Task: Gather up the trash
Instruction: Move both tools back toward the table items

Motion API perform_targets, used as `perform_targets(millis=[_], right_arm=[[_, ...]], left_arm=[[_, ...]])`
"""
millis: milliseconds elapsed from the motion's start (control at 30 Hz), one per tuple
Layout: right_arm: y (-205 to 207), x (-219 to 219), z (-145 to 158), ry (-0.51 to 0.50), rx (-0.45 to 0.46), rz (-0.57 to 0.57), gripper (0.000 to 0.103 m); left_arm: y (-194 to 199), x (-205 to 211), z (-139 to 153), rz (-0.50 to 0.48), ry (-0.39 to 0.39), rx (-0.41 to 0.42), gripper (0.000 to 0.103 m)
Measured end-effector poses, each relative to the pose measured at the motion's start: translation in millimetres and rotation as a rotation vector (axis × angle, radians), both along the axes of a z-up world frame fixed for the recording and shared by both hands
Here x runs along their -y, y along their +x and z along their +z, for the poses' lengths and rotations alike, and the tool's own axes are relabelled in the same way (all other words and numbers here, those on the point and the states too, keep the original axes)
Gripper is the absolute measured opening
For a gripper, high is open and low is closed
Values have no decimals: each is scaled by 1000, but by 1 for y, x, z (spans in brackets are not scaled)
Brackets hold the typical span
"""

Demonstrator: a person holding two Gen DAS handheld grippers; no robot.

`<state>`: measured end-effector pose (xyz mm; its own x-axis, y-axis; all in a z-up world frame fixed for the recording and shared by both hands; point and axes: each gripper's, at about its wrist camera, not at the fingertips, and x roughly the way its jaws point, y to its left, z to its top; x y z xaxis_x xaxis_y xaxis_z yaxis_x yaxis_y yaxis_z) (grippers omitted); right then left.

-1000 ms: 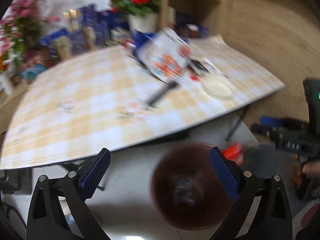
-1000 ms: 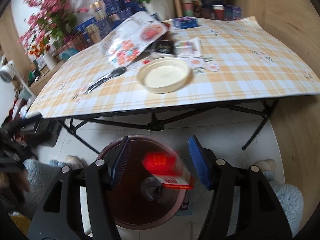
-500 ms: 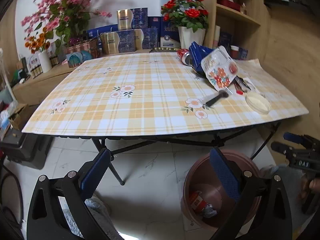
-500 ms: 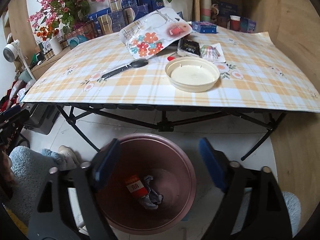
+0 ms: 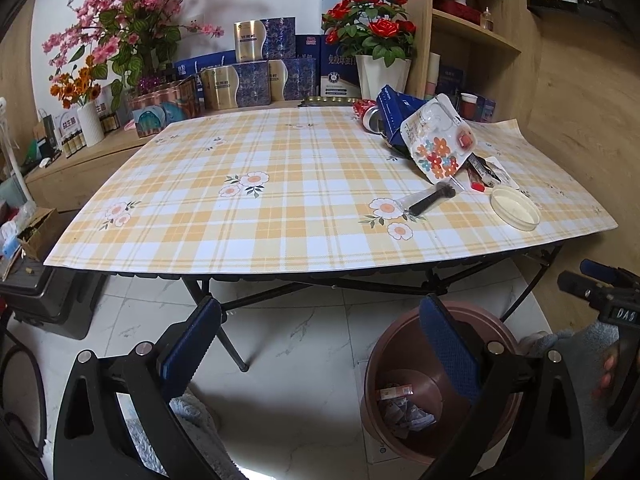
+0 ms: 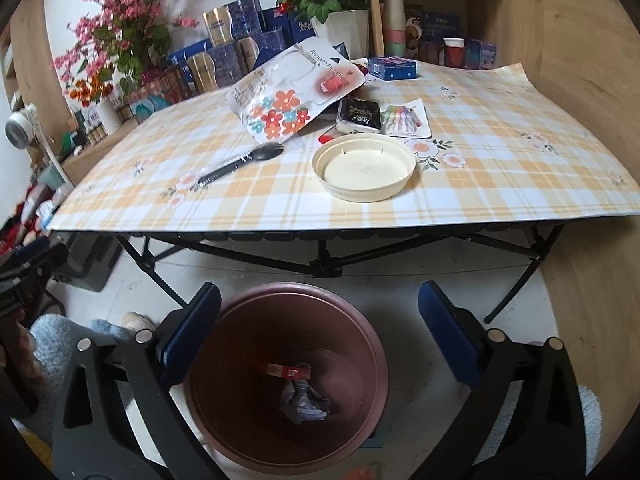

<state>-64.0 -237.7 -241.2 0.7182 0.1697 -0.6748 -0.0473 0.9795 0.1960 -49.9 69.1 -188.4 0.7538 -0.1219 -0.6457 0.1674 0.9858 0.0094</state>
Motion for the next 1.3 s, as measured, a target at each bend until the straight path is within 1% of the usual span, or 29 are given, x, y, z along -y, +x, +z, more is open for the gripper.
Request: perform_targets(millis=[100, 233, 300, 433, 567, 800, 900, 1033, 1133, 1300], right_arm=[[2, 2, 3, 23, -5, 16, 97], [5, 2, 7, 8, -5, 42, 97], [6, 4, 11, 8, 11, 47, 97], [10, 11, 19, -20, 30, 48, 97], [16, 17, 23, -46, 21, 58, 97], [25, 28, 25, -44, -3, 75, 97], [29, 29, 24, -82, -16, 53, 97], [33, 34, 22, -101, -19, 37, 97], [37, 39, 21, -114, -14, 24, 97], [54, 47, 18, -146, -20, 19, 97]], left_arm=[[0, 2, 2, -6, 10, 7, 97], [2, 2, 4, -6, 6, 13, 97], [4, 3, 6, -4, 4, 14, 97], [10, 5, 8, -11, -7, 21, 97], [16, 11, 11, -39, -17, 15, 97], [30, 24, 23, -29, 20, 73, 97], [38, 28, 28, -21, 33, 89, 97], [49, 36, 32, -28, 62, 106, 97], [58, 42, 31, -33, 81, 86, 97], [66, 46, 27, -38, 88, 62, 97]])
